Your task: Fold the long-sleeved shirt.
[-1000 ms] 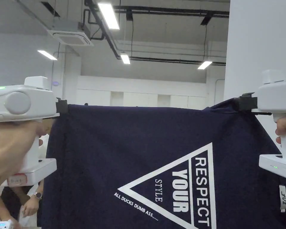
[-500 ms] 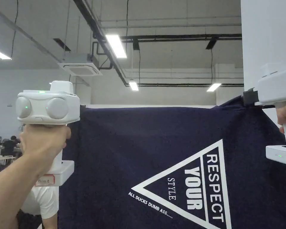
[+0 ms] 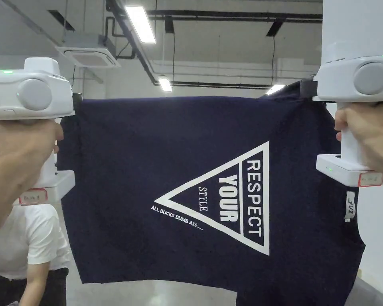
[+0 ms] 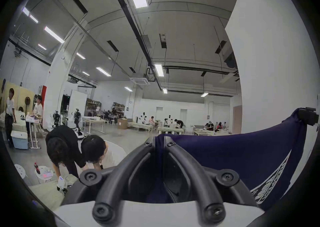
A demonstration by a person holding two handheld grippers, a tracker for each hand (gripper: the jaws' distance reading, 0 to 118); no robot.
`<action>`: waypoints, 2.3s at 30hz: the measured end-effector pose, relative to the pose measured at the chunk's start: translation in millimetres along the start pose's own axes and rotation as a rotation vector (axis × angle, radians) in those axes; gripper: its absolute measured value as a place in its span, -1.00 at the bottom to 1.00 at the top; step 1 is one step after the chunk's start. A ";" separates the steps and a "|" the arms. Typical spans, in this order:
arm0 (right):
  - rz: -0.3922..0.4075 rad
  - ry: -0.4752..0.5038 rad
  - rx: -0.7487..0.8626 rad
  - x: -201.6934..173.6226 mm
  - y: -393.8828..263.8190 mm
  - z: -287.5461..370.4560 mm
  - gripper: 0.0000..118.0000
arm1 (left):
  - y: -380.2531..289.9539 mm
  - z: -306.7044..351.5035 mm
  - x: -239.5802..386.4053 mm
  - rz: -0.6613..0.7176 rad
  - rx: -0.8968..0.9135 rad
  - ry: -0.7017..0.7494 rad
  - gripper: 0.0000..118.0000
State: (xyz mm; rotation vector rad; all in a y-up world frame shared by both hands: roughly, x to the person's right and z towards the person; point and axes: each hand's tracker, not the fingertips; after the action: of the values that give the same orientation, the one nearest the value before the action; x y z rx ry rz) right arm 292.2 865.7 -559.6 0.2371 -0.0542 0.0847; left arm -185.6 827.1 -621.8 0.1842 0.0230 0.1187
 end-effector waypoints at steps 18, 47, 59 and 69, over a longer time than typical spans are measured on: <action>0.042 0.180 -0.389 12.9 -271.0 182.8 -0.91 | -257.4 179.3 -41.1 -0.018 -0.325 -0.092 -0.79; -0.015 0.329 -1.220 -19.1 -560.5 630.7 -0.91 | -527.5 596.5 -158.9 -0.049 -1.093 -0.183 -0.79; -0.026 0.329 -1.431 -26.8 -603.0 637.5 -0.90 | -565.6 614.8 -164.4 -0.051 -1.262 -0.132 -0.80; -0.105 0.174 -1.219 -16.1 -558.1 616.6 1.00 | -521.6 592.7 -148.0 -0.073 -1.065 -0.103 0.84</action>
State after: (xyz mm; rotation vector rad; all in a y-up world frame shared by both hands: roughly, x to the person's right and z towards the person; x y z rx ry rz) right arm 299.6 178.0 -91.7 -0.9844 0.0849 -0.0423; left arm -252.2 192.8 -133.5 -0.8738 -0.1363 0.0360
